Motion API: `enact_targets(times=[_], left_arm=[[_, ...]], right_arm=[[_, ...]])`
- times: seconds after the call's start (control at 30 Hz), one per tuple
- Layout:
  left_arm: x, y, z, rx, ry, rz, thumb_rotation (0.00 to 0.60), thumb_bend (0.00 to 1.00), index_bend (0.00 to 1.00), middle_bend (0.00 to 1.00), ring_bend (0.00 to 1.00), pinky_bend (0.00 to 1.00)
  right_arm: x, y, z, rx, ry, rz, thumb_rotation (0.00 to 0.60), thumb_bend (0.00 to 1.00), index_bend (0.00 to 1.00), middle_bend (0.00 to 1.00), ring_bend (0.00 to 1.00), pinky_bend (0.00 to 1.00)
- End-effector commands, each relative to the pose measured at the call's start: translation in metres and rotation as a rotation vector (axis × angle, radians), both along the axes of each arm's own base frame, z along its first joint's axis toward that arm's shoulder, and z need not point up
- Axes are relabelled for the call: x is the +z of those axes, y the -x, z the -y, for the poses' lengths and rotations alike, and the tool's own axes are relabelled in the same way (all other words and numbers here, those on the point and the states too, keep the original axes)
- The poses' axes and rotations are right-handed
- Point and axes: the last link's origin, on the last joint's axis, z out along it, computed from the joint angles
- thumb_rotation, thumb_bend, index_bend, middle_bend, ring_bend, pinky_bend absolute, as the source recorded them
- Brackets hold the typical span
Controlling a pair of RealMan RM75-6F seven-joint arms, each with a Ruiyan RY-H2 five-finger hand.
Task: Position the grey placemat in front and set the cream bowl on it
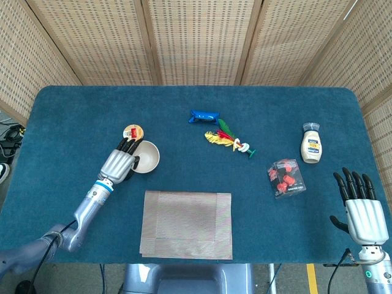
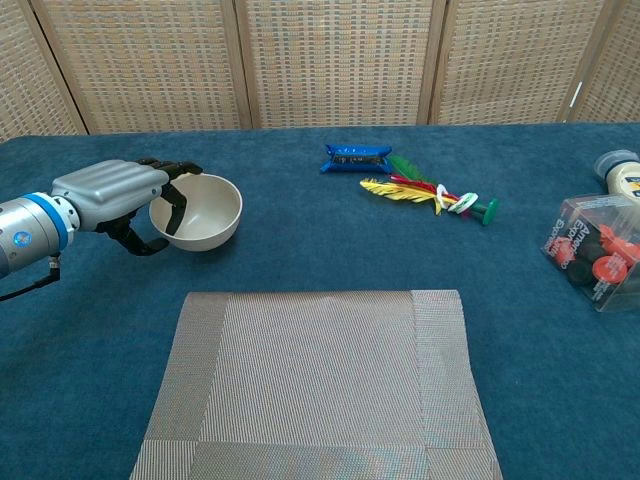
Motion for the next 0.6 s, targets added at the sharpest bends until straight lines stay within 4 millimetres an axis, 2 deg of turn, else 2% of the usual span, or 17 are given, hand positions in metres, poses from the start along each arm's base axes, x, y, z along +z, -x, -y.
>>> enact_targets(times=[0.03,0.23,0.33,0.43,0.6], left_arm=[[0.004,-0.002,-0.002,0.0,-0.011,-0.004,0.6,0.48,0.69,0.0,0.0,0.0],[0.028,0.003,-0.007,0.029,-0.072,0.013,0.6,0.49,0.7,0.0,0.0,0.0],[0.052,0.014,-0.01,0.064,-0.117,0.025,0.6,0.51,0.7,0.0,0.0,0.0],[0.077,0.035,-0.013,0.139,-0.157,0.032,0.6,0.52,0.7,0.0,0.0,0.0],[0.1,0.075,-0.012,0.301,-0.17,0.018,0.6,0.52,0.67,0.0,0.0,0.0]], right_arm=[[0.001,0.0,0.0,0.0,0.001,0.002,0.6,0.0,0.03,0.0,0.0,0.0],[0.001,-0.001,-0.001,0.005,-0.001,0.005,0.6,0.0,0.03,0.0,0.0,0.0],[0.001,-0.002,-0.002,0.01,-0.003,0.009,0.6,0.0,0.03,0.0,0.0,0.0],[0.0,-0.003,-0.003,0.015,-0.009,0.008,0.6,0.0,0.03,0.0,0.0,0.0],[-0.003,-0.006,-0.004,0.025,-0.021,0.007,0.6,0.0,0.03,0.0,0.0,0.0]])
